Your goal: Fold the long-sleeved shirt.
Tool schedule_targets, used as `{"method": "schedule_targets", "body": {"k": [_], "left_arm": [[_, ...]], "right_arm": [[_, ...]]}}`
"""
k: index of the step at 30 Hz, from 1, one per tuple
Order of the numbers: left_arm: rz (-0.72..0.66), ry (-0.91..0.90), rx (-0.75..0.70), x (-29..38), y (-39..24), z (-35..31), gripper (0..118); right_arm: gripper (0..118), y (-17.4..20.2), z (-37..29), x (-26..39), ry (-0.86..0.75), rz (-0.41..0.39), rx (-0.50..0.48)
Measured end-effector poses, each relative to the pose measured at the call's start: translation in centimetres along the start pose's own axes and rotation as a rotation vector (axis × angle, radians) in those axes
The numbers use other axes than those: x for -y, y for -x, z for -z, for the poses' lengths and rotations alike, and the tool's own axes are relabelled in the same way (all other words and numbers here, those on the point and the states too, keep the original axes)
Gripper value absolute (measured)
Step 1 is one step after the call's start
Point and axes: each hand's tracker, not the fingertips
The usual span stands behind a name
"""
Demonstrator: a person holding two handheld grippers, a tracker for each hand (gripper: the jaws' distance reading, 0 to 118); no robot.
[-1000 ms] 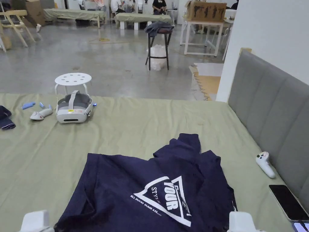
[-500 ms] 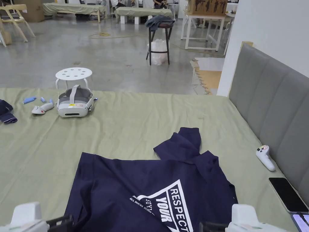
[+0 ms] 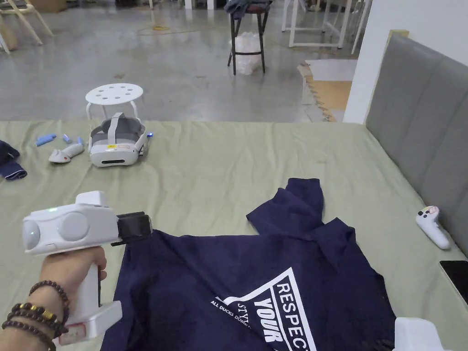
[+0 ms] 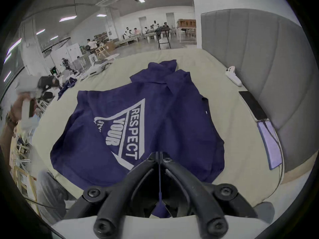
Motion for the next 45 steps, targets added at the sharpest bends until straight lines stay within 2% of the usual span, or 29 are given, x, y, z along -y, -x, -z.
{"method": "schedule_targets", "body": {"k": [2, 3, 5, 9, 10, 11, 13, 14, 15, 16, 17, 18, 19, 20, 23, 24, 27, 29, 30, 31, 32, 33, 35, 37, 40, 41, 44, 45], "left_arm": [[0.023, 0.014, -0.043, -2.1, 0.1, 3.6, 90], [0.020, 0.053, -0.082, -2.8, 0.2, 5.6, 85], [0.021, 0.117, -0.129, -3.0, 0.1, 8.9, 88], [0.056, 0.211, -0.142, -1.9, 0.5, 13.2, 85], [0.071, 0.232, -0.143, -1.3, 0.7, 13.7, 79], [0.076, 0.257, -0.153, -0.7, 0.9, 14.0, 64], [0.124, 0.289, -0.155, 0.3, 1.5, 14.5, 48], [0.185, 0.208, -0.141, 0.2, 1.2, 13.5, 27], [0.222, 0.218, -0.128, 0.2, 0.7, 13.0, 7], [0.271, 0.223, -0.113, 0.2, 0.3, 12.5, 7], [0.309, 0.206, -0.176, 0.4, 0.1, 12.8, 7], [0.300, 0.203, -0.154, 0.4, -0.1, 12.6, 7], [0.280, 0.200, -0.157, 0.3, -0.1, 12.4, 7], [0.261, 0.191, -0.152, 0.1, 0.1, 12.1, 7], [0.194, 0.167, -0.118, -0.4, 0.9, 10.9, 7], [0.193, 0.161, -0.111, -0.5, 1.0, 10.4, 7], [0.217, 0.137, -0.101, -0.7, 1.3, 9.4, 7], [0.214, 0.135, -0.097, -0.7, 1.1, 8.5, 7], [0.205, 0.136, -0.083, -0.7, 1.1, 8.0, 7], [0.202, 0.125, -0.073, -0.7, 1.0, 7.4, 7], [0.207, 0.110, -0.069, -0.8, 1.0, 6.8, 7], [0.207, 0.095, -0.072, -0.8, 0.7, 6.0, 7], [0.193, 0.058, -0.047, -1.1, 0.6, 4.2, 7], [0.162, 0.006, -0.013, -2.1, 0.8, 2.2, 7], [0.110, -0.067, 0.052, -4.6, 1.0, -2.0, 7], [0.125, -0.092, 0.066, -5.7, 0.9, -3.4, 7], [0.148, -0.212, 0.055, -9.3, 0.4, -7.3, 7], [0.145, -0.235, 0.039, -11.5, 0.2, -8.6, 7]], "right_arm": [[0, -0.4, 0.5, 0.2, 0.016, 0.013, 0.012], [0, -0.4, 0.8, 0.4, 0.030, 0.017, 0.024], [0, -0.8, 1.4, 0.6, 0.054, 0.019, 0.040], [0, -1.3, 2.5, 0.9, 0.090, 0.039, 0.048], [0, -1.3, 2.6, 1.0, 0.100, 0.036, 0.058], [0, -1.3, 2.8, 1.1, 0.104, 0.035, 0.065], [0, -1.5, 2.9, 1.3, 0.107, 0.042, 0.066], [2, -1.7, 2.9, 1.4, 0.110, 0.049, 0.069], [10, -1.7, 3.1, 1.6, 0.112, 0.053, 0.072], [21, -1.8, 3.3, 1.7, 0.118, 0.052, 0.077], [41, -1.9, 3.4, 1.8, 0.124, 0.049, 0.082], [69, -1.9, 3.4, 1.8, 0.129, 0.044, 0.091], [81, -1.8, 3.4, 1.9, 0.128, 0.039, 0.106], [83, -1.8, 3.3, 2.0, 0.132, 0.029, 0.124], [82, -2.5, 3.8, 2.6, 0.152, 0.030, 0.148], [83, -2.9, 4.3, 2.9, 0.170, 0.058, 0.179], [83, -4.2, 6.2, 3.2, 0.177, 0.072, 0.219], [82, -5.1, 7.1, 3.1, 0.149, 0.127, 0.192], [77, -5.4, 7.9, 3.1, 0.164, 0.127, 0.193], [69, -4.8, 8.0, 2.8, 0.156, 0.108, 0.191], [53, -4.4, 7.9, 2.4, 0.132, 0.044, 0.194], [10, -4.1, 7.3, 2.0, 0.135, 0.031, 0.201], [9, -4.2, 6.4, 1.2, 0.119, 0.100, 0.097], [9, -4.0, 4.8, -0.2, 0.063, 0.069, 0.079], [9, -4.0, 0.6, -4.6, -0.103, 0.112, 0.006], [9, -3.8, -0.8, -6.9, -0.175, 0.107, 0.007], [9, -3.6, -4.5, -15.0, -0.359, 0.016, 0.080], [9, -3.6, -5.4, -18.3, -0.385, -0.007, 0.073]]}}
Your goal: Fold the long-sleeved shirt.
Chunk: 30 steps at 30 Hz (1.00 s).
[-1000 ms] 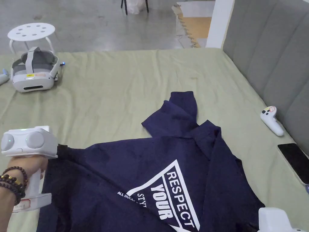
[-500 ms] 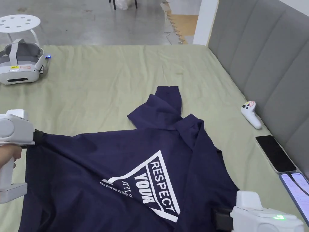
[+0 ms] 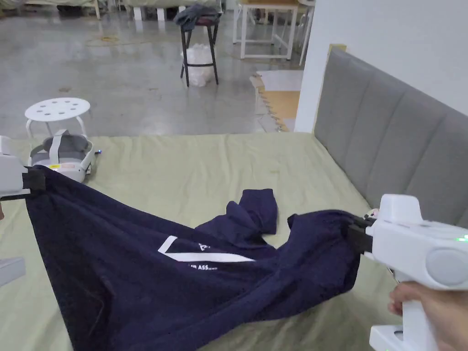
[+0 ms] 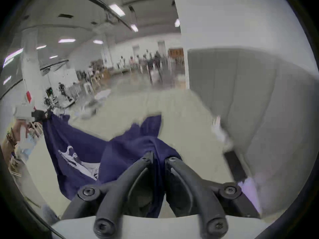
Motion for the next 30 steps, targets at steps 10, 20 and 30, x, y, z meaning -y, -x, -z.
{"method": "schedule_targets", "body": {"k": [10, 20, 30], "left_arm": [[-0.049, -0.296, -0.053, -19.7, -0.5, -6.8, 7], [-0.006, -0.338, -0.088, -21.7, -3.9, -7.0, 7], [-0.061, -0.038, -0.102, -5.8, -0.6, 4.5, 7]], "right_arm": [[9, 0.8, 3.4, -30.6, -0.244, -0.033, 0.094], [9, -0.4, 6.6, -31.3, -0.198, 0.103, 0.083], [9, -3.4, 19.3, -10.6, 0.138, 0.176, 0.068]]}}
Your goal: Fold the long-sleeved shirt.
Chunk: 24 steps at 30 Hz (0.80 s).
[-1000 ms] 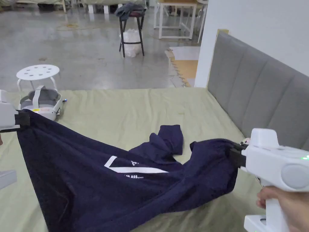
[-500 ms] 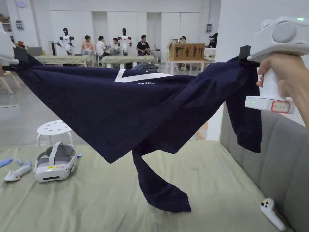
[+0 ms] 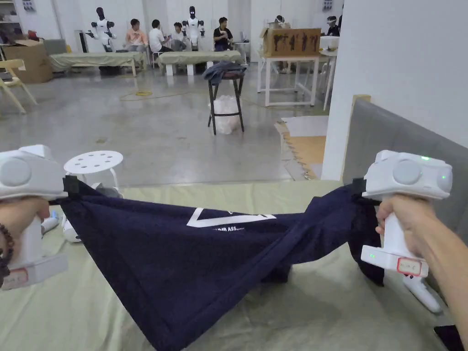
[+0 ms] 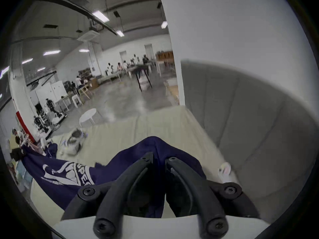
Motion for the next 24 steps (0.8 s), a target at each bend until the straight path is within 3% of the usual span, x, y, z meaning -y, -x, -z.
{"method": "schedule_targets", "body": {"k": [1, 4, 8, 14, 17, 19, 24], "left_arm": [[0.017, 0.013, 0.011, 2.2, 0.1, 0.7, 7], [-0.017, 0.117, 0.008, 8.3, 0.6, 2.3, 7], [-0.067, 0.114, 0.015, 10.8, 1.8, 0.3, 7], [-0.018, 0.076, 0.011, 18.3, 4.9, -6.1, 7], [-0.033, 0.158, -0.025, 24.5, 6.6, -8.4, 7], [-0.048, 0.239, -0.048, 29.1, 7.4, -9.1, 7], [-0.095, 0.407, -0.087, 36.5, 9.3, -8.0, 8]], "right_arm": [[9, -0.3, 1.0, 1.6, 0.027, 0.007, 0.003], [9, -0.4, 2.5, 5.3, 0.047, -0.102, 0.046], [9, -1.8, 0.9, 7.3, 0.028, -0.080, -0.013], [9, -4.1, -8.1, 15.0, 0.000, -0.162, -0.046], [9, -5.9, -10.1, 21.4, 0.069, -0.156, -0.073], [9, -6.8, -10.2, 25.3, 0.146, -0.204, -0.046], [10, -8.3, -8.8, 31.8, 0.317, -0.149, 0.023]]}}
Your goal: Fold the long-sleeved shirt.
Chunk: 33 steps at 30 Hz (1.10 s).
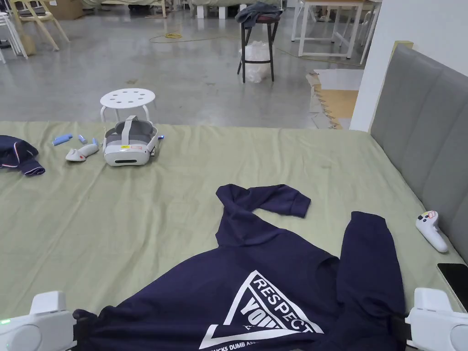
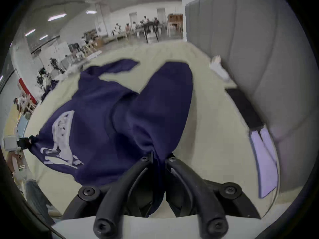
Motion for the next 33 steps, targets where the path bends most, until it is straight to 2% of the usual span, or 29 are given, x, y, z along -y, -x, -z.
{"method": "schedule_targets", "body": {"k": [1, 2, 3, 4, 5, 6, 8, 10, 11, 12, 13, 14, 15, 16, 17, 18, 22, 23, 24, 26, 27, 30, 33], "left_arm": [[-0.030, 0.001, 0.012, 0.4, 0.3, 0.4, 15], [-0.061, -0.021, 0.034, 1.0, 0.1, -0.1, 31], [-0.072, -0.025, 0.033, 1.0, 0.1, -0.3, 70], [-0.090, -0.024, 0.005, 0.8, 0.1, -0.7, 98], [-0.087, -0.022, -0.002, 0.4, 0.1, -1.2, 111], [-0.084, -0.034, -0.003, 0.5, 0.0, -2.3, 106], [-0.074, -0.133, 0.015, -0.8, 0.0, -4.9, 106], [-0.057, -0.159, 0.019, -2.0, -0.4, -6.8, 105], [-0.049, -0.163, 0.005, -2.7, -0.8, -7.5, 100], [-0.033, -0.178, 0.000, -3.4, -1.3, -8.3, 90], [-0.014, -0.196, 0.003, -3.9, -1.7, -9.0, 84], [0.002, -0.208, -0.004, -3.9, -2.4, -9.6, 84], [0.027, -0.203, -0.014, -4.2, -2.9, -9.8, 40], [0.049, -0.194, -0.038, -4.4, -3.4, -9.7, 5], [0.056, -0.195, -0.089, -4.7, -3.9, -9.5, 5], [0.066, -0.175, -0.066, -4.7, -4.2, -9.4, 4], [0.024, -0.149, -0.028, -4.8, -4.4, -8.7, 4], [0.022, -0.148, -0.035, -4.8, -4.4, -8.4, 8], [0.023, -0.138, -0.037, -5.0, -4.4, -7.9, 31], [0.038, -0.082, -0.023, -5.3, -3.7, -6.3, 86], [0.029, -0.045, -0.029, -5.5, -3.4, -5.2, 110], [-0.032, -0.010, -0.084, -5.5, -2.6, -2.3, 99], [-0.053, 0.118, -0.135, -4.5, -2.1, 0.4, 99]], "right_arm": [[11, -0.2, 0.7, 0.4, -0.002, -0.002, 0.009], [20, -0.3, 0.8, 0.4, -0.011, -0.002, 0.002], [51, -0.2, 0.7, 0.4, -0.017, 0.000, -0.001], [82, 0.2, -0.3, 0.0, -0.023, 0.001, 0.016], [111, 0.5, -1.0, -0.4, -0.037, -0.019, 0.046], [118, 0.7, -2.2, -0.8, -0.069, -0.048, 0.060], [116, 2.0, -5.2, -2.1, -0.152, -0.103, 0.034], [115, 3.6, -7.1, -3.7, -0.149, -0.160, 0.038], [109, 4.5, -7.8, -4.3, -0.138, -0.182, 0.051], [92, 4.5, -8.1, -4.9, -0.142, -0.204, 0.048], [83, 5.3, -8.7, -5.2, -0.159, -0.223, 0.035], [83, 6.0, -9.1, -5.4, -0.173, -0.235, 0.026], [22, 6.8, -9.3, -5.4, -0.174, -0.234, 0.027], [1, 6.9, -9.1, -5.5, -0.154, -0.227, 0.034], [0, 7.8, -9.4, -5.5, -0.136, -0.230, 0.054], [0, 8.3, -9.6, -5.3, -0.114, -0.251, 0.041], [0, 9.2, -9.8, -4.8, -0.127, -0.255, 0.028], [0, 9.3, -9.9, -4.8, -0.131, -0.249, 0.019], [0, 9.5, -9.5, -4.9, -0.136, -0.268, -0.011], [0, 9.7, -9.5, -4.8, -0.134, -0.259, -0.024], [0, 9.9, -9.4, -4.7, -0.130, -0.262, -0.026], [0, 10.0, -9.0, -4.2, -0.117, -0.267, -0.022], [0, 9.8, -8.5, -3.7, -0.096, -0.264, -0.028]]}}
